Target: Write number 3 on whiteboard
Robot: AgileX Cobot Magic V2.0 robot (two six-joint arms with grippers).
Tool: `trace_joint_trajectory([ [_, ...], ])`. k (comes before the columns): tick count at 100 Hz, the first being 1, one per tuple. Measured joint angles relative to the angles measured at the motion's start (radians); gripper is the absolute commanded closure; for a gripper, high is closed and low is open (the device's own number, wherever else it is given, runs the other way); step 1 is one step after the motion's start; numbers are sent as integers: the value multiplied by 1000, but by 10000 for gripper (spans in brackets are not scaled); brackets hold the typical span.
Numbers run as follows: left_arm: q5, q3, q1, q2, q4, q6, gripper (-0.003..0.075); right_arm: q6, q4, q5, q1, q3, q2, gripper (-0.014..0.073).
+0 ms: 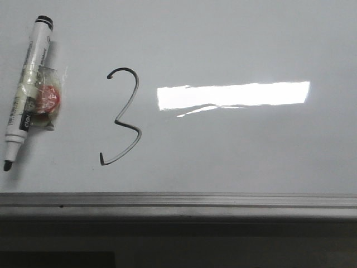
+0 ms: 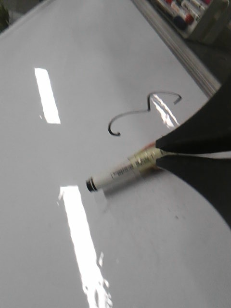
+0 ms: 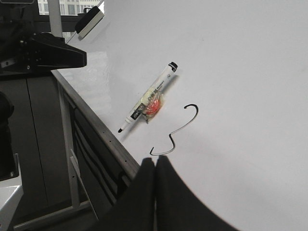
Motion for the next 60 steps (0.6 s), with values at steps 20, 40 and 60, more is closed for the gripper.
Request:
trace_joint_trajectory([
  [20,45,28,327,-11,-33,0,741,0,0,0,0,0,0,648],
  [40,49,142,597,-108,-86,0,741,0,0,0,0,0,0,648],
  [60,65,217,758,-140,-102,0,740,2,-1,0,0,0,0,648],
])
